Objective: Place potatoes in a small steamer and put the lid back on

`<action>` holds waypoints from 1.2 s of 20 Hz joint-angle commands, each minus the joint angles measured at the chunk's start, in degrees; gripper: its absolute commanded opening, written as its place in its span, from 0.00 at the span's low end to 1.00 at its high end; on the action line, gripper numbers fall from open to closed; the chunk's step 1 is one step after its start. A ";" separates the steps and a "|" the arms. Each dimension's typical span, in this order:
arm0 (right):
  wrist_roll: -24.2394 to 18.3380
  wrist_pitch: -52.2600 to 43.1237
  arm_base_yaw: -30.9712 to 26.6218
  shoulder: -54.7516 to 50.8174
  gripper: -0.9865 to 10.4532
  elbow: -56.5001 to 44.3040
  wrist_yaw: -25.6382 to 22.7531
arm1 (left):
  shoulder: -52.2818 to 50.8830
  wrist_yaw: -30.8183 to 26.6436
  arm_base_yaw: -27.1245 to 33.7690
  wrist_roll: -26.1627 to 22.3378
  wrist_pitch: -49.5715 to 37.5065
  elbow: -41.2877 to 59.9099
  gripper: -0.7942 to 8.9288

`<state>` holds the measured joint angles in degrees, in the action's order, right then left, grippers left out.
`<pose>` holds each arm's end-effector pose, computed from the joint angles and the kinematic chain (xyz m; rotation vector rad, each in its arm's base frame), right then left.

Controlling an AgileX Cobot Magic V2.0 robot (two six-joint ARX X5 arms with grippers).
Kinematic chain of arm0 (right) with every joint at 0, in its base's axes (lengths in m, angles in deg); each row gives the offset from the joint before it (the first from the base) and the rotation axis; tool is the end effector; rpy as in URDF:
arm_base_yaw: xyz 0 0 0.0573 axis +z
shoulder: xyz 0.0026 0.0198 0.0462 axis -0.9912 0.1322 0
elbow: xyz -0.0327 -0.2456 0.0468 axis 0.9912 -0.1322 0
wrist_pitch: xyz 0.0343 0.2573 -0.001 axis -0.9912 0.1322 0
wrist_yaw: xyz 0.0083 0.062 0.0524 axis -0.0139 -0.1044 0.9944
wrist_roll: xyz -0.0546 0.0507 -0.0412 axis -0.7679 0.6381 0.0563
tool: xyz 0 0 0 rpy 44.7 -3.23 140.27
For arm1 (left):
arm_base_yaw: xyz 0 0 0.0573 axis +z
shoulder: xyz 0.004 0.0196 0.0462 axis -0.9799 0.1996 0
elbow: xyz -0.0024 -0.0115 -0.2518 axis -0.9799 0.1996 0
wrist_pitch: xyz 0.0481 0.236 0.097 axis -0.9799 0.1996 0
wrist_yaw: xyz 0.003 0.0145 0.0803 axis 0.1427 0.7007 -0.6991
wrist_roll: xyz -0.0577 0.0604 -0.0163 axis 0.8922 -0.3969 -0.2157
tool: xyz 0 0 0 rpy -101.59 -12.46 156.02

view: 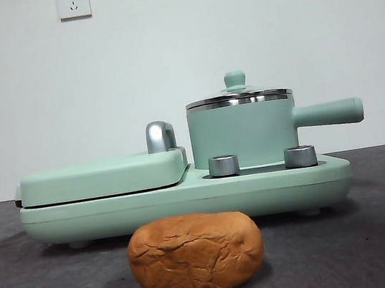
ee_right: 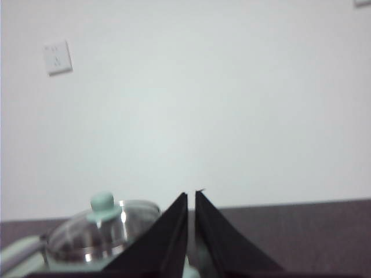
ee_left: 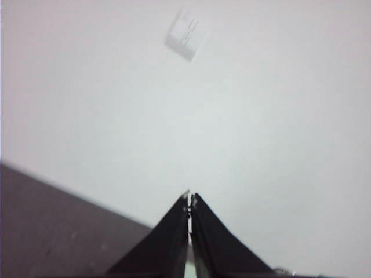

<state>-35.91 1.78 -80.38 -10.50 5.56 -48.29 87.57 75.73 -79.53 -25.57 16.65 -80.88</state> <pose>0.1471 0.0169 0.2234 0.2164 -0.3288 0.2398 0.1475 -0.0068 0.2259 -0.5389 -0.3586 -0.1805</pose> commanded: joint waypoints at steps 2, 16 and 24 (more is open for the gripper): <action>0.85 0.28 0.04 0.44 0.10 6.62 -0.81 | 0.28 0.28 -0.07 -4.90 1.53 -5.29 0.09; -5.64 34.99 0.04 20.83 0.10 39.21 4.44 | 21.51 0.92 -0.07 -22.64 39.30 -41.75 0.09; -18.71 53.48 0.24 34.58 0.10 48.78 13.84 | 36.57 12.90 -0.44 -31.65 53.64 -53.77 0.09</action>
<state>-49.33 54.25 -80.27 22.94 53.30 -35.31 122.83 86.66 -79.75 -53.52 69.91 -133.31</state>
